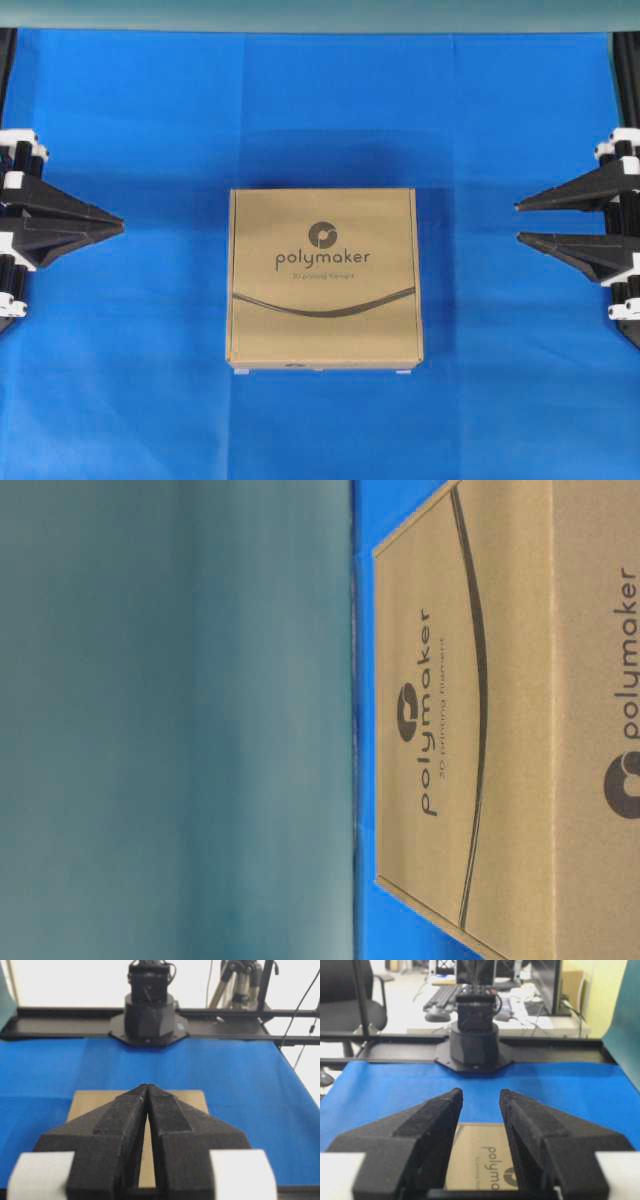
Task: Lift up the cardboard box by clamping it between your arms.
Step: 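Move both grippers inward toward the left and right sides of the box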
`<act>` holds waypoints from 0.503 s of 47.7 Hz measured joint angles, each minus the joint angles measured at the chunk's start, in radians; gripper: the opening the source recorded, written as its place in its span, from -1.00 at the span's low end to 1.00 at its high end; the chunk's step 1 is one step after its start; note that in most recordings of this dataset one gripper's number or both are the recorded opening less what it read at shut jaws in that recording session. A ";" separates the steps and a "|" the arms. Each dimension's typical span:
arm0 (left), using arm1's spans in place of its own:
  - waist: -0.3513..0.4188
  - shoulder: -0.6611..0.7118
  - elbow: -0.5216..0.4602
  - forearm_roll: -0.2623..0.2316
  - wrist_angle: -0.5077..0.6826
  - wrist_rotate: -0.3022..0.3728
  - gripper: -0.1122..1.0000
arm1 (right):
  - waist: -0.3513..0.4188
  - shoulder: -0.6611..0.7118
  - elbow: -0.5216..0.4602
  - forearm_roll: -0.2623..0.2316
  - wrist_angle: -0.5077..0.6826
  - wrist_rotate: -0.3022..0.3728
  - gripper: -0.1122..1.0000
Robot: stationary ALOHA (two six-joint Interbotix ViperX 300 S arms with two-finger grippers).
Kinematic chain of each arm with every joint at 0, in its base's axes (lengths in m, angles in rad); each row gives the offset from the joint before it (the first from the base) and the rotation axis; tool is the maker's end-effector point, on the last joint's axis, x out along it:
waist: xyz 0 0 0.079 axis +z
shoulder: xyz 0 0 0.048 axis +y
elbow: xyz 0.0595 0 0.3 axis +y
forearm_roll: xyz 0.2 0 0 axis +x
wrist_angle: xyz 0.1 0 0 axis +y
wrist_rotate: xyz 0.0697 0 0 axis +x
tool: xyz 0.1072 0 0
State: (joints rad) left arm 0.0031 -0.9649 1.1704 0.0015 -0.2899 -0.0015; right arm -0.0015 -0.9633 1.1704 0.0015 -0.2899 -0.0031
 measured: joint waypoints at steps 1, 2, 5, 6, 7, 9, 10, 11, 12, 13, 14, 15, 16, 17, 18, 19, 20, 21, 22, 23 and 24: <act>-0.002 0.003 -0.002 0.002 0.008 -0.002 -0.71 | 0.000 0.000 0.000 0.002 0.000 0.000 -0.54; -0.003 0.009 -0.005 0.006 0.021 -0.012 -0.71 | -0.002 0.005 -0.002 0.005 0.006 0.002 -0.58; -0.006 0.046 -0.015 0.011 0.074 -0.040 -0.79 | -0.009 0.026 -0.003 0.038 0.063 0.008 -0.73; -0.006 0.058 -0.018 0.011 0.087 -0.041 -0.79 | -0.015 0.038 -0.008 0.054 0.095 0.011 -0.77; -0.008 0.071 -0.023 0.012 0.104 -0.041 -0.79 | -0.023 0.049 -0.014 0.066 0.132 0.014 -0.80; -0.008 0.086 -0.028 0.014 0.129 -0.041 -0.79 | -0.034 0.066 -0.026 0.080 0.193 0.015 -0.83; -0.006 0.092 -0.031 0.014 0.141 -0.041 -0.79 | -0.038 0.072 -0.034 0.083 0.224 0.017 -0.84; -0.008 0.098 -0.035 0.014 0.158 -0.041 -0.79 | -0.043 0.080 -0.041 0.086 0.256 0.017 -0.84; -0.008 0.103 -0.038 0.014 0.170 -0.041 -0.79 | -0.049 0.086 -0.049 0.087 0.293 0.017 -0.85; -0.006 0.109 -0.041 0.015 0.184 -0.041 -0.79 | -0.054 0.091 -0.057 0.086 0.325 0.017 -0.84; -0.006 0.115 -0.044 0.014 0.199 -0.041 -0.79 | -0.058 0.095 -0.064 0.086 0.356 0.017 -0.84; -0.003 0.126 -0.048 0.014 0.222 -0.041 -0.79 | -0.063 0.101 -0.074 0.086 0.388 0.015 -0.84; -0.002 0.132 -0.052 0.014 0.241 -0.041 -0.79 | -0.067 0.106 -0.081 0.083 0.417 0.015 -0.84; 0.002 0.141 -0.055 0.014 0.259 -0.041 -0.79 | -0.072 0.110 -0.089 0.078 0.445 0.015 -0.84; 0.005 0.150 -0.058 0.014 0.279 -0.041 -0.79 | -0.075 0.115 -0.094 0.075 0.471 0.017 -0.84; 0.008 0.160 -0.063 0.015 0.299 -0.041 -0.79 | -0.078 0.120 -0.098 0.074 0.494 0.017 -0.84; 0.011 0.170 -0.067 0.015 0.321 -0.040 -0.79 | -0.080 0.127 -0.104 0.072 0.518 0.017 -0.84; 0.014 0.181 -0.074 0.015 0.342 -0.037 -0.79 | -0.080 0.133 -0.109 0.071 0.549 0.015 -0.84; 0.015 0.190 -0.078 0.015 0.359 -0.035 -0.80 | -0.081 0.140 -0.110 0.067 0.575 0.017 -0.84; 0.018 0.201 -0.083 0.015 0.376 -0.035 -0.79 | -0.081 0.147 -0.112 0.067 0.600 0.015 -0.84; 0.020 0.215 -0.089 0.017 0.396 -0.034 -0.79 | -0.083 0.156 -0.114 0.067 0.626 0.017 -0.84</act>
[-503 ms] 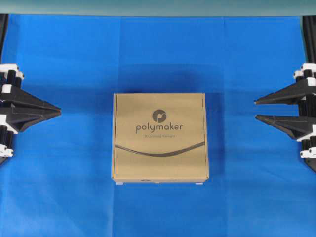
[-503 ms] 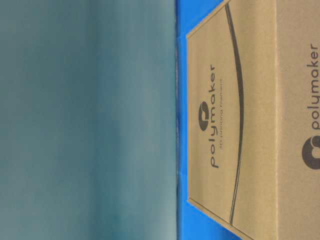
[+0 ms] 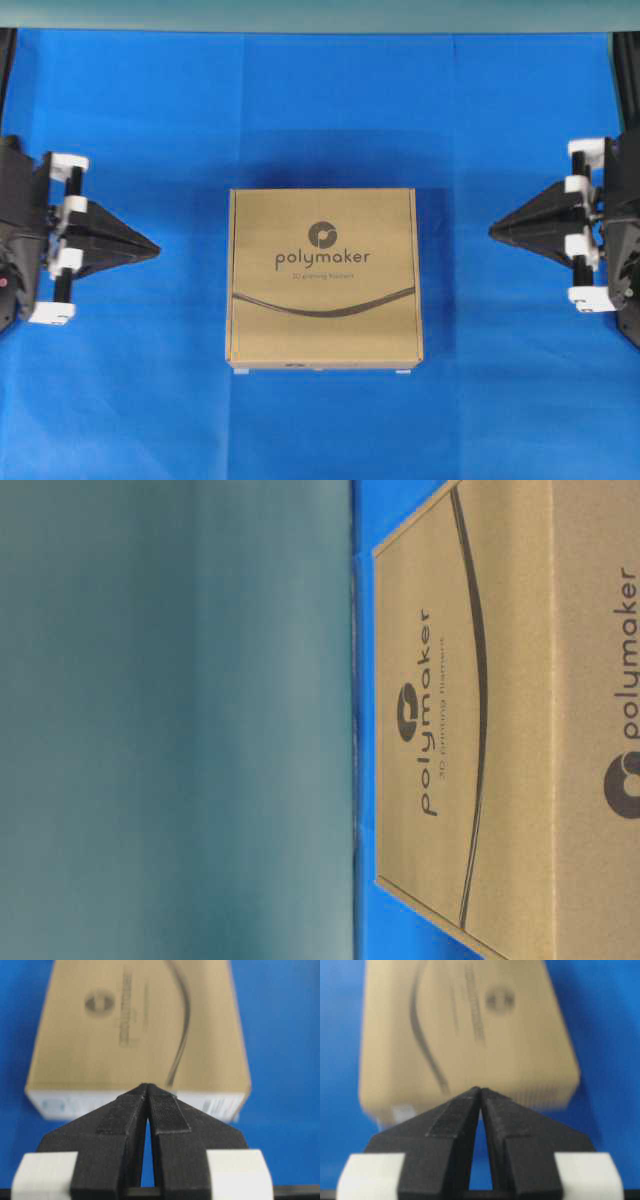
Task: Lift up the cardboard box by clamping it between your arms.
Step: 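Move both grippers inward toward the left and right sides of the box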
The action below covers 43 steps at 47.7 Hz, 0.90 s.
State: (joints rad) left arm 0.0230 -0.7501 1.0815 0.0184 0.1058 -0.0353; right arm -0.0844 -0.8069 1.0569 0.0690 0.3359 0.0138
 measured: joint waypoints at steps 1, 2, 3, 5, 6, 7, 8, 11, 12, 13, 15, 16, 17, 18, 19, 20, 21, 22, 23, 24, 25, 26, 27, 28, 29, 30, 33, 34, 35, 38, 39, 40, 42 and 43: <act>0.003 0.009 -0.005 -0.002 0.015 0.002 -0.79 | 0.000 0.009 0.002 0.000 0.020 0.000 -0.84; 0.005 0.018 -0.011 0.000 0.029 0.003 -0.79 | 0.000 0.018 0.000 -0.002 0.041 0.000 -0.84; 0.006 0.029 -0.017 0.000 0.044 0.005 -0.80 | -0.002 0.028 0.000 0.000 0.063 -0.002 -0.83; 0.008 0.052 -0.031 0.000 0.071 0.009 -0.79 | -0.003 0.049 0.000 -0.002 0.107 0.000 -0.83; 0.009 0.064 -0.035 0.000 0.081 0.012 -0.79 | -0.005 0.060 -0.002 -0.002 0.123 0.000 -0.83; 0.009 0.075 -0.041 0.000 0.092 0.014 -0.79 | -0.006 0.069 -0.003 -0.003 0.140 0.000 -0.82; 0.009 0.091 -0.049 0.000 0.104 0.017 -0.79 | -0.008 0.080 -0.003 -0.008 0.156 -0.002 -0.81; 0.009 0.120 -0.064 0.000 0.130 0.017 -0.79 | -0.008 0.110 -0.005 -0.025 0.193 -0.002 -0.78; 0.011 0.130 -0.067 0.000 0.141 0.018 -0.79 | -0.009 0.118 -0.006 -0.031 0.202 0.000 -0.77; 0.011 0.138 -0.072 0.002 0.152 0.018 -0.79 | -0.009 0.126 -0.006 -0.035 0.209 -0.002 -0.76; 0.011 0.155 -0.081 0.000 0.170 0.018 -0.79 | -0.009 0.141 -0.006 -0.048 0.222 -0.002 -0.71; 0.012 0.164 -0.084 0.000 0.179 0.017 -0.79 | -0.011 0.149 -0.006 -0.052 0.225 -0.002 -0.68; 0.014 0.172 -0.087 0.000 0.184 0.018 -0.79 | -0.011 0.156 -0.006 -0.054 0.229 -0.002 -0.63; 0.014 0.178 -0.091 0.002 0.190 0.018 -0.78 | -0.012 0.164 -0.006 -0.058 0.230 -0.002 -0.58; 0.014 0.186 -0.094 0.000 0.195 0.020 -0.77 | -0.014 0.172 -0.006 -0.060 0.230 -0.002 -0.52; 0.015 0.195 -0.098 0.002 0.201 0.020 -0.73 | -0.015 0.178 -0.006 -0.061 0.232 -0.003 -0.45; 0.015 0.201 -0.100 0.000 0.202 0.020 -0.68 | -0.018 0.186 -0.008 -0.061 0.232 -0.003 -0.38; 0.015 0.209 -0.101 0.000 0.202 0.020 -0.60 | -0.020 0.192 -0.006 -0.061 0.232 -0.002 -0.31; 0.017 0.213 -0.101 0.000 0.204 0.020 -0.51 | -0.023 0.199 -0.006 -0.063 0.233 -0.003 -0.21; 0.018 0.218 -0.103 0.000 0.206 0.020 -0.40 | -0.028 0.210 -0.006 -0.063 0.233 -0.003 -0.08; 0.020 0.224 -0.103 0.002 0.206 0.018 -0.30 | -0.029 0.215 -0.006 -0.063 0.233 -0.003 -0.01; 0.020 0.229 -0.103 0.002 0.206 0.014 -0.18 | -0.031 0.224 -0.006 -0.063 0.235 -0.003 0.14; 0.021 0.235 -0.103 0.000 0.206 0.008 -0.06 | -0.034 0.232 -0.006 -0.063 0.235 -0.003 0.26; 0.021 0.239 -0.103 0.002 0.206 0.005 0.05 | -0.035 0.239 -0.006 -0.061 0.235 -0.003 0.36; 0.021 0.244 -0.101 0.002 0.206 0.005 0.16 | -0.035 0.245 -0.006 -0.063 0.235 -0.003 0.47; 0.023 0.250 -0.101 0.002 0.206 0.005 0.27 | -0.035 0.255 -0.006 -0.063 0.235 -0.003 0.58; 0.023 0.267 -0.095 0.000 0.206 0.005 0.59 | -0.035 0.272 -0.005 -0.066 0.235 -0.005 0.83; 0.025 0.272 -0.094 0.000 0.206 0.005 0.66 | -0.035 0.278 -0.003 -0.069 0.233 -0.006 0.89; 0.025 0.278 -0.091 0.002 0.204 0.005 0.72 | -0.035 0.284 -0.002 -0.071 0.233 -0.008 0.94; 0.028 0.296 -0.087 0.000 0.202 0.005 0.80 | -0.035 0.304 0.003 -0.075 0.233 -0.014 1.00; 0.029 0.301 -0.087 0.002 0.201 0.003 0.79 | -0.037 0.308 0.005 -0.077 0.232 -0.018 0.99; 0.031 0.307 -0.087 0.000 0.199 0.002 0.77 | -0.035 0.314 0.005 -0.077 0.229 -0.021 0.99; 0.032 0.321 -0.087 0.000 0.192 0.000 0.75 | -0.037 0.325 0.005 -0.078 0.225 -0.029 0.98; 0.032 0.327 -0.087 0.002 0.187 0.003 0.75 | -0.037 0.328 0.005 -0.078 0.222 -0.032 0.98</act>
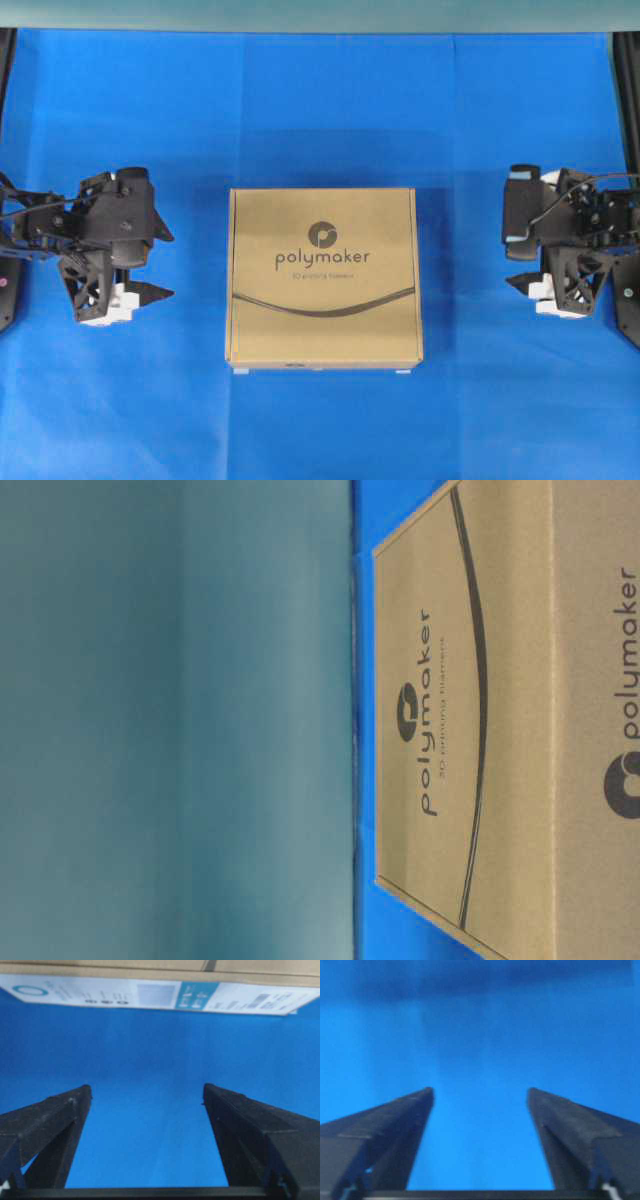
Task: Lift up the cardboard box by clamping it between your arms.
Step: 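Move both grippers inward toward the left and right sides of the box, then press both grippers against opposite box sides to clamp it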
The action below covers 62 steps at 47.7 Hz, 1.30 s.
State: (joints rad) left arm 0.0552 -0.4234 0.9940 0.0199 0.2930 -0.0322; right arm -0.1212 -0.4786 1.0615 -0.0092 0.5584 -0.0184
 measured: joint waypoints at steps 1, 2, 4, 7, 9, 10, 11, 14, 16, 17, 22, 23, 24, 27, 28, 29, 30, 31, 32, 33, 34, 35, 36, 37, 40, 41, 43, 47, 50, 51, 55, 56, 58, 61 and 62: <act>0.000 0.006 0.000 -0.002 -0.006 0.000 0.75 | 0.000 0.005 0.002 0.000 -0.003 -0.003 0.98; 0.002 0.014 0.000 0.000 -0.012 0.000 0.76 | 0.000 0.009 0.002 0.000 -0.006 -0.005 0.99; 0.000 0.031 0.000 0.000 -0.028 0.000 0.76 | 0.000 0.021 0.002 0.000 -0.017 -0.009 0.99; 0.003 0.060 0.000 -0.002 -0.046 0.000 0.76 | 0.000 0.048 0.002 0.000 -0.046 -0.017 0.99; 0.003 0.080 0.000 0.000 -0.057 0.000 0.76 | 0.000 0.071 0.002 -0.002 -0.066 -0.021 0.99; 0.005 0.094 0.000 0.000 -0.063 0.000 0.76 | 0.000 0.081 0.002 -0.002 -0.078 -0.025 0.99; 0.006 0.103 0.000 0.000 -0.067 0.000 0.76 | 0.000 0.092 0.000 -0.002 -0.087 -0.026 0.99; 0.006 0.137 -0.005 0.000 -0.091 0.000 0.76 | 0.000 0.126 -0.006 0.000 -0.115 -0.029 0.99; 0.006 0.160 -0.008 -0.002 -0.106 0.005 0.76 | 0.000 0.158 -0.015 -0.002 -0.138 -0.032 0.99; 0.006 0.169 -0.009 0.000 -0.114 0.006 0.76 | 0.000 0.172 -0.020 0.000 -0.147 -0.034 0.99; 0.012 0.230 -0.031 0.000 -0.146 0.008 0.76 | 0.002 0.244 -0.048 0.000 -0.183 -0.035 0.99; 0.014 0.239 -0.037 0.000 -0.149 0.008 0.76 | 0.003 0.258 -0.055 -0.002 -0.190 -0.035 0.99; 0.014 0.247 -0.041 0.000 -0.150 0.008 0.76 | 0.005 0.273 -0.063 -0.002 -0.198 -0.035 0.99; 0.014 0.268 -0.060 0.000 -0.153 0.008 0.76 | 0.012 0.311 -0.091 0.000 -0.216 -0.038 0.99; 0.015 0.273 -0.064 0.000 -0.155 0.008 0.76 | 0.015 0.321 -0.098 -0.002 -0.221 -0.040 0.99; 0.014 0.278 -0.071 0.000 -0.155 0.008 0.76 | 0.017 0.331 -0.106 0.000 -0.225 -0.040 0.99; 0.015 0.284 -0.075 0.000 -0.155 0.008 0.76 | 0.020 0.345 -0.117 -0.002 -0.232 -0.040 0.99; 0.015 0.290 -0.081 0.000 -0.155 0.008 0.76 | 0.021 0.357 -0.126 -0.002 -0.238 -0.040 0.99; 0.015 0.295 -0.086 -0.002 -0.156 0.008 0.76 | 0.025 0.368 -0.133 -0.002 -0.244 -0.040 0.99; 0.014 0.301 -0.092 0.000 -0.156 0.006 0.76 | 0.028 0.379 -0.141 -0.002 -0.247 -0.041 0.99; 0.015 0.305 -0.097 0.000 -0.158 0.008 0.76 | 0.031 0.390 -0.149 0.000 -0.252 -0.040 0.99; 0.014 0.310 -0.101 0.000 -0.158 0.008 0.76 | 0.034 0.399 -0.155 -0.002 -0.255 -0.041 0.99; 0.015 0.314 -0.106 0.000 -0.160 0.008 0.76 | 0.037 0.410 -0.163 -0.002 -0.258 -0.041 0.99; 0.015 0.321 -0.112 0.000 -0.161 0.008 0.76 | 0.040 0.419 -0.169 -0.002 -0.261 -0.040 0.99; 0.015 0.337 -0.127 0.000 -0.163 0.008 0.76 | 0.048 0.445 -0.187 0.000 -0.268 -0.040 0.99; 0.015 0.344 -0.133 -0.002 -0.164 0.008 0.76 | 0.051 0.449 -0.192 0.000 -0.270 -0.040 0.99; 0.015 0.353 -0.144 0.000 -0.166 0.009 0.76 | 0.054 0.460 -0.201 -0.002 -0.276 -0.041 0.99; 0.015 0.365 -0.156 -0.002 -0.164 0.015 0.76 | 0.058 0.476 -0.218 -0.002 -0.282 -0.040 0.99; 0.014 0.379 -0.166 0.000 -0.166 0.015 0.76 | 0.060 0.480 -0.225 -0.002 -0.284 -0.038 0.99; 0.015 0.382 -0.167 -0.002 -0.164 0.017 0.76 | 0.060 0.482 -0.225 0.000 -0.284 -0.038 0.99; 0.015 0.390 -0.172 0.000 -0.164 0.017 0.76 | 0.060 0.483 -0.227 0.000 -0.284 -0.038 0.99; 0.014 0.391 -0.173 0.000 -0.164 0.017 0.76 | 0.060 0.483 -0.229 0.000 -0.284 -0.038 0.99; 0.014 0.391 -0.175 0.000 -0.164 0.017 0.76 | 0.060 0.483 -0.229 0.002 -0.284 -0.038 0.99; 0.014 0.393 -0.175 0.000 -0.163 0.018 0.76 | 0.061 0.485 -0.232 0.006 -0.284 -0.038 0.99; 0.015 0.393 -0.175 0.000 -0.161 0.018 0.76 | 0.061 0.485 -0.232 0.008 -0.284 -0.038 0.99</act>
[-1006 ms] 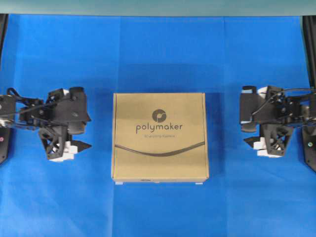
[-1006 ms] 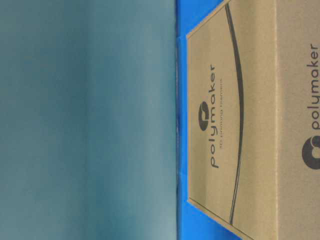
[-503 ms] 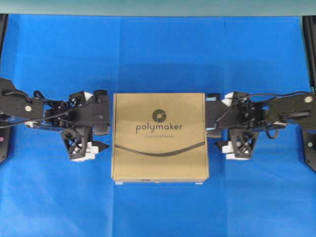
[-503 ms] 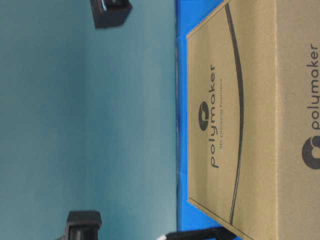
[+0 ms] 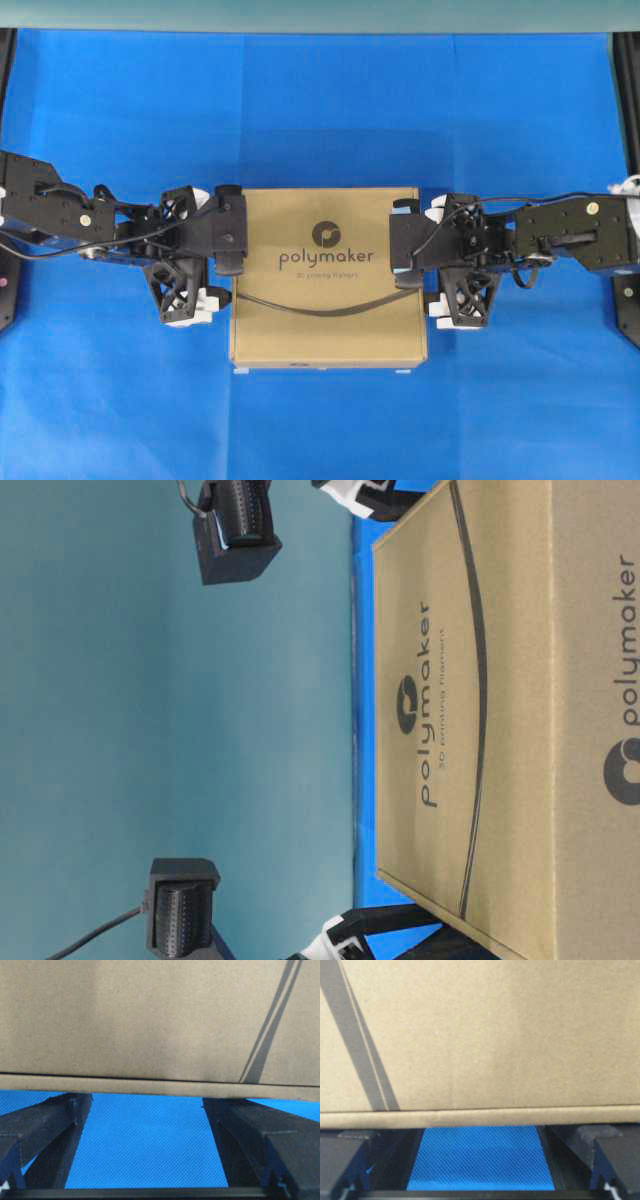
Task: Lift up the cardboard box by clamping it between your arms.
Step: 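Press both grippers against opposite box sides to clamp it, then raise both arms together, lifting the clamped box off the table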
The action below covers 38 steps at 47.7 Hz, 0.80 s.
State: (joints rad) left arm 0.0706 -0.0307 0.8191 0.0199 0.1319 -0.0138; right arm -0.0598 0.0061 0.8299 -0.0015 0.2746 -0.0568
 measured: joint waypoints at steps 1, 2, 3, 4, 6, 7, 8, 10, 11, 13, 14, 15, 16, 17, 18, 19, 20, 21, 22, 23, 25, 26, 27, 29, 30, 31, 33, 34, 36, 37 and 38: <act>-0.002 0.000 -0.002 0.000 0.002 0.000 0.76 | 0.000 0.002 0.000 0.002 0.000 0.000 0.99; 0.000 -0.002 -0.002 0.000 0.002 0.000 0.76 | 0.000 0.002 -0.002 0.002 0.000 0.000 0.99; -0.002 -0.002 -0.002 0.000 0.003 0.000 0.76 | 0.000 0.003 -0.002 0.003 0.002 0.000 0.99; 0.000 -0.002 -0.002 0.000 0.003 0.000 0.76 | 0.000 0.003 -0.003 0.003 0.000 0.000 0.99; -0.002 -0.002 -0.002 0.000 0.008 0.000 0.76 | 0.000 0.005 -0.005 0.003 0.000 0.000 0.99; 0.000 -0.002 -0.002 0.000 0.009 0.000 0.76 | 0.002 0.005 -0.006 0.003 0.002 0.000 0.99; 0.000 -0.003 -0.002 0.000 0.011 0.000 0.76 | 0.002 0.006 -0.006 0.003 0.000 0.000 0.99; 0.000 -0.003 -0.002 0.000 0.014 0.000 0.76 | 0.002 0.008 -0.011 0.005 0.000 0.000 0.99; 0.000 -0.005 -0.002 0.000 0.015 0.002 0.76 | 0.002 0.009 -0.012 0.005 0.002 0.000 0.99; 0.002 -0.008 -0.002 0.000 0.020 0.000 0.76 | 0.002 0.009 -0.014 0.005 0.002 0.000 0.99; 0.002 -0.009 -0.002 0.000 0.021 0.000 0.76 | 0.002 0.009 -0.015 0.003 0.002 0.000 0.99; 0.003 -0.011 -0.002 0.000 0.021 0.000 0.76 | 0.002 0.011 -0.017 0.005 0.002 0.000 0.99; 0.005 -0.012 -0.002 0.000 0.023 0.000 0.76 | 0.002 0.012 -0.018 0.005 0.002 0.000 0.99; 0.005 -0.012 -0.002 0.000 0.023 0.002 0.76 | 0.002 0.012 -0.018 0.003 0.000 0.000 0.99; 0.005 -0.012 -0.002 0.002 0.023 0.002 0.76 | 0.003 0.011 -0.018 0.005 0.002 0.000 0.99; 0.005 -0.012 -0.002 0.000 0.023 0.002 0.76 | 0.002 0.012 -0.018 0.005 0.000 0.000 0.99; 0.005 -0.012 -0.002 0.000 0.023 0.002 0.76 | 0.003 0.012 -0.020 0.005 0.002 0.000 0.99; 0.006 -0.012 -0.002 0.000 0.023 0.003 0.76 | 0.002 0.012 -0.018 0.005 0.002 0.000 0.99; 0.006 -0.012 -0.002 0.000 0.023 0.002 0.76 | 0.002 0.012 -0.020 0.005 0.000 0.000 0.99; 0.006 -0.012 -0.002 0.000 0.025 0.002 0.76 | 0.002 0.012 -0.018 0.005 0.000 0.000 0.99; 0.006 -0.012 -0.002 0.000 0.025 0.003 0.76 | 0.002 0.012 -0.020 0.005 0.002 0.000 0.99; 0.006 -0.014 -0.003 0.000 0.025 0.002 0.76 | 0.002 0.012 -0.020 0.005 0.003 0.000 0.99; 0.006 -0.014 -0.003 0.000 0.026 0.003 0.76 | 0.002 0.012 -0.021 0.005 0.003 0.000 0.99; 0.006 -0.017 -0.005 0.002 0.034 0.003 0.76 | 0.002 0.011 -0.026 0.005 0.008 0.000 0.99; 0.006 -0.020 -0.008 0.003 0.038 0.002 0.76 | 0.002 0.011 -0.028 0.005 0.012 0.000 0.99; 0.006 -0.023 -0.011 0.003 0.046 0.002 0.76 | 0.002 0.008 -0.032 0.005 0.020 0.000 0.99; 0.006 -0.031 -0.017 0.006 0.058 0.003 0.76 | 0.002 -0.002 -0.041 0.005 0.043 0.000 0.99; 0.008 -0.035 -0.020 0.006 0.067 0.003 0.76 | 0.002 -0.009 -0.048 0.005 0.058 0.000 0.99; 0.006 -0.048 -0.029 0.006 0.091 0.005 0.76 | 0.002 -0.025 -0.060 0.005 0.089 0.000 0.99; 0.006 -0.055 -0.034 0.006 0.101 0.006 0.76 | 0.002 -0.032 -0.066 0.005 0.106 0.000 0.99; 0.006 -0.063 -0.041 0.006 0.117 0.006 0.76 | 0.002 -0.040 -0.072 0.005 0.123 0.000 0.99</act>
State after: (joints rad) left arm 0.0767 -0.0936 0.7777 0.0261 0.2485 -0.0077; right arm -0.0583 -0.0337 0.7578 0.0031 0.3973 -0.0568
